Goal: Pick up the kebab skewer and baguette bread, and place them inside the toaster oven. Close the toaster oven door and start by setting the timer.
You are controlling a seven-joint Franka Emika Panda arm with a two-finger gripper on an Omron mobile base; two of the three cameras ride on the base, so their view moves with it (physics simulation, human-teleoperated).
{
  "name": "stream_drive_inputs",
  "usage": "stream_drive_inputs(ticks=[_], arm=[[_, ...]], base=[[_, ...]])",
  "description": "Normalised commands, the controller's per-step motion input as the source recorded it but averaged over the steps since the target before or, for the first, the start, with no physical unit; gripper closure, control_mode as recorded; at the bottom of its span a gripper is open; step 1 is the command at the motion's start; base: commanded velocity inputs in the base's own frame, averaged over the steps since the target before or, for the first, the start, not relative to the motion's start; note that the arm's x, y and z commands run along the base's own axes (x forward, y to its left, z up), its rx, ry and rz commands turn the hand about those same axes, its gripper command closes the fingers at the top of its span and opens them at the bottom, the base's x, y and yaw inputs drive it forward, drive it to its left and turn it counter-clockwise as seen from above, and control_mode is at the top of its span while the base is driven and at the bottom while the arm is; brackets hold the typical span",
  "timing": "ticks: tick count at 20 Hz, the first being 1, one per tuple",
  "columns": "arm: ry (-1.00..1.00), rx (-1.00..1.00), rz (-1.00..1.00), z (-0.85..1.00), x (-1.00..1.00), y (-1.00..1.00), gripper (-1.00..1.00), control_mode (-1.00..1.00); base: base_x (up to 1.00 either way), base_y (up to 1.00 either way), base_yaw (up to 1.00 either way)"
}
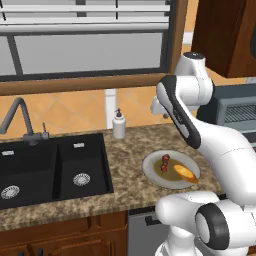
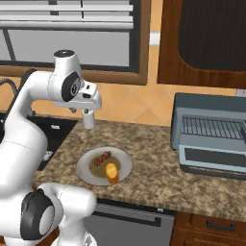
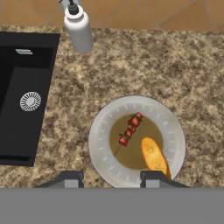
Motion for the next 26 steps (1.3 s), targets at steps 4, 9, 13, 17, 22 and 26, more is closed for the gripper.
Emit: stream_drive_inputs(ticks=[4, 9, 13, 17, 22, 26], arm=[[0.0, 0.0, 0.0, 0.0, 0.0, 0.0, -1.0, 1.0], [0.0, 0.0, 0.0, 0.0, 0.0, 0.0, -1.0, 1.0], [0.0, 0.0, 0.0, 0.0, 0.0, 0.0, -1.0, 1.0], [0.0, 0.0, 0.0, 0.0, 0.0, 0.0, -1.0, 1.0], [0.0, 0.0, 0.0, 0.0, 0.0, 0.0, -1.0, 1.0], [0.0, 0.0, 0.0, 0.0, 0.0, 0.0, -1.0, 1.0]], base=[[-0.04, 0.0, 0.0], [-0.52, -0.77, 0.0], [-0.19, -0.98, -0.01], [0.16, -0.57, -0.1], [0.31, -0.24, -0.09], [0.31, 0.01, -0.07]])
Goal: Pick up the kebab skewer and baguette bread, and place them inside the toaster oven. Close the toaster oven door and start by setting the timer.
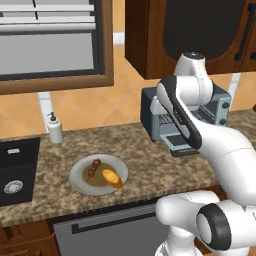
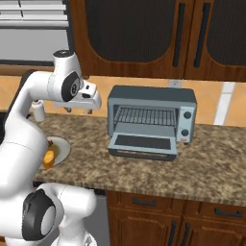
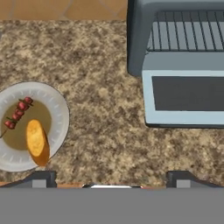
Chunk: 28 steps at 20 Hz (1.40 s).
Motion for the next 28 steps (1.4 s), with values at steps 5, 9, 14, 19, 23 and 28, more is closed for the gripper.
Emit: stream_drive_inputs(ticks=[5, 9, 14, 19, 23, 28], arm=[[0.0, 0.0, 0.0, 0.0, 0.0, 0.0, -1.0, 1.0], [0.0, 0.0, 0.0, 0.0, 0.0, 0.0, -1.0, 1.0], [0.0, 0.0, 0.0, 0.0, 0.0, 0.0, -1.0, 1.0], [0.0, 0.0, 0.0, 0.0, 0.0, 0.0, -1.0, -1.0], [-0.14, 0.01, 0.04, 0.0, -0.25, -0.62, -1.0, -1.0], [-0.25, 0.09, 0.18, 0.0, -0.49, -1.0, -1.0, -1.0]], base=[[0.51, 0.07, -0.09], [0.48, 0.0, -0.04], [0.14, 0.0, 0.0], [0.0, 0.0, 0.0], [0.0, 0.0, 0.0], [0.0, 0.0, 0.0]])
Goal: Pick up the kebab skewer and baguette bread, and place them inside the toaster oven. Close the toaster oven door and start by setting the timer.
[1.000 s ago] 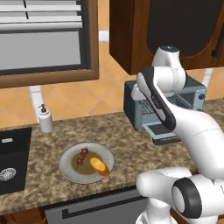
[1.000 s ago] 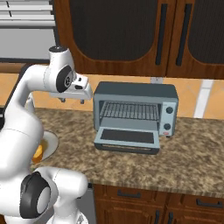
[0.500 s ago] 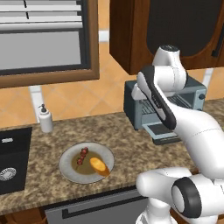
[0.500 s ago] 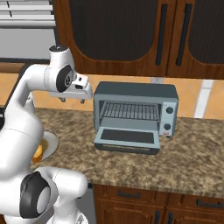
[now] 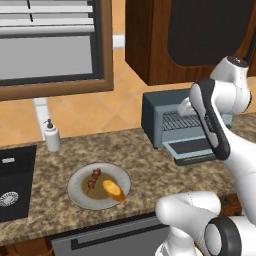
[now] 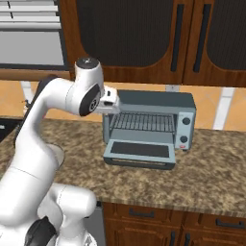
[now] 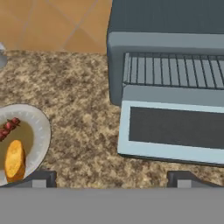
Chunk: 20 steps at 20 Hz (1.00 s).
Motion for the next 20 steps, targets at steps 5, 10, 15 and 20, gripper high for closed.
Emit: stream_drive_inputs(ticks=[5, 10, 15, 20], arm=[[-0.28, 0.11, 0.17, -0.01, -0.39, -1.0, -1.0, -1.0], [-0.35, 0.14, 0.04, -0.4, 0.0, -0.93, -1.0, -1.0], [-0.38, 0.13, -0.04, -0.26, 0.31, -0.26, -1.0, -1.0], [-0.23, 0.02, -0.01, -0.19, 0.76, 0.0, -1.0, -1.0]], base=[[0.0, 0.0, 0.0], [0.0, 0.0, 0.0], [0.0, 0.0, 0.0], [0.0, 0.0, 0.0]])
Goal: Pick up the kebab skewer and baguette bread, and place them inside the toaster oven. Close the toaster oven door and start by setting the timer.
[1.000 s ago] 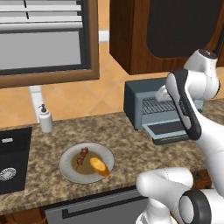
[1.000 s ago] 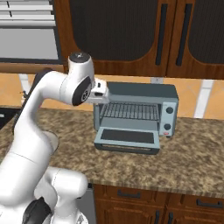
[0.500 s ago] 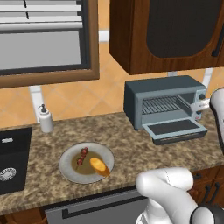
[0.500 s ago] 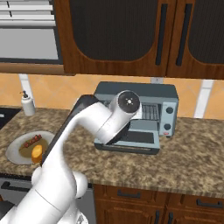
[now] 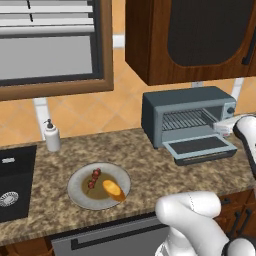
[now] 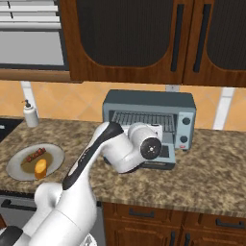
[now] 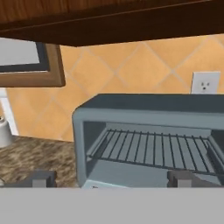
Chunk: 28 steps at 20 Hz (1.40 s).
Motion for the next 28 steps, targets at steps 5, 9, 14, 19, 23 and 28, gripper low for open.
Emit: stream_drive_inputs(ticks=[5, 9, 14, 19, 23, 28], arm=[[-0.05, 0.03, -0.01, -0.37, 0.48, -0.01, -1.0, -1.0], [0.0, 0.01, -0.03, -0.34, 0.27, 0.0, -1.0, -1.0], [0.0, 0.0, 0.0, -0.24, 0.33, 0.0, -1.0, -1.0], [0.0, 0.0, 0.0, -0.03, 0.35, 0.0, -1.0, -1.0], [0.0, 0.05, 0.0, 0.0, 0.39, -0.07, -1.0, -1.0], [0.0, 0.07, -0.06, -0.08, 0.17, -0.49, -1.0, -1.0]], base=[[0.0, 0.0, 0.0], [0.0, 0.0, 0.0], [0.0, 0.0, 0.0], [0.0, 0.0, 0.0], [0.0, 0.0, 0.0], [0.0, 0.0, 0.0]])
